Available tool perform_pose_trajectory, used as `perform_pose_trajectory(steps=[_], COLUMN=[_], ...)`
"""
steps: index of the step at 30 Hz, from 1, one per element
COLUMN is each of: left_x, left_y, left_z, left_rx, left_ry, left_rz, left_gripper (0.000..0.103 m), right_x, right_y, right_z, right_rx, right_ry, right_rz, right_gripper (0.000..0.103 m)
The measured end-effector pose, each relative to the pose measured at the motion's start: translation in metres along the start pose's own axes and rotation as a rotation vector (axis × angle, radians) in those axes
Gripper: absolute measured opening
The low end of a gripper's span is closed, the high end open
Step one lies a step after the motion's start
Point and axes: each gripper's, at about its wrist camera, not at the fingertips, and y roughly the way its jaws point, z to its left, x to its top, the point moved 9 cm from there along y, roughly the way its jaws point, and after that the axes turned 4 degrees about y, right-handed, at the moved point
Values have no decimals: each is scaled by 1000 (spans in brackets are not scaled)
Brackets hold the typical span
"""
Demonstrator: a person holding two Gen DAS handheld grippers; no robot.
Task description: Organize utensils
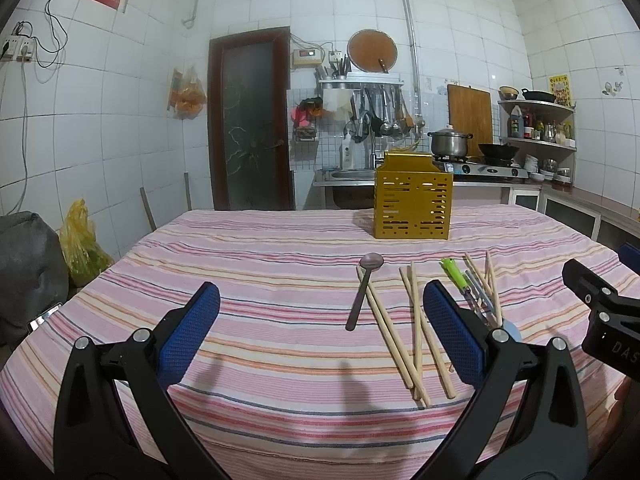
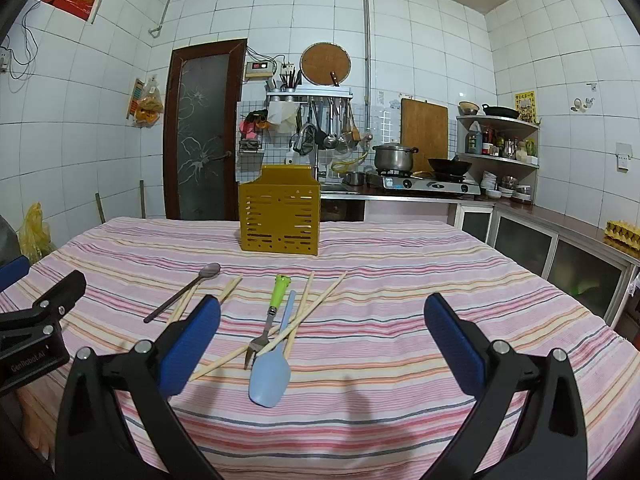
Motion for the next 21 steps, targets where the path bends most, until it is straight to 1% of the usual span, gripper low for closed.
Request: perform_pose_trajectory(steps=[8, 12, 21], left_x=[-1, -4, -2], left_y=[-3, -1, -4], left_z=[0, -1, 5], left_rx=[5, 1, -8], left_ry=[3, 5, -22], left_rz=[-14, 5, -3], left_gripper=[98, 98, 98], right_x=[0, -2, 1], right_y=[-2, -2, -8], right_z=[1, 4, 9], right_rx=[-9, -15, -31], right_ry=[-8, -25, -53], right_rz=[-17, -13, -34], right_gripper=[99, 99, 99])
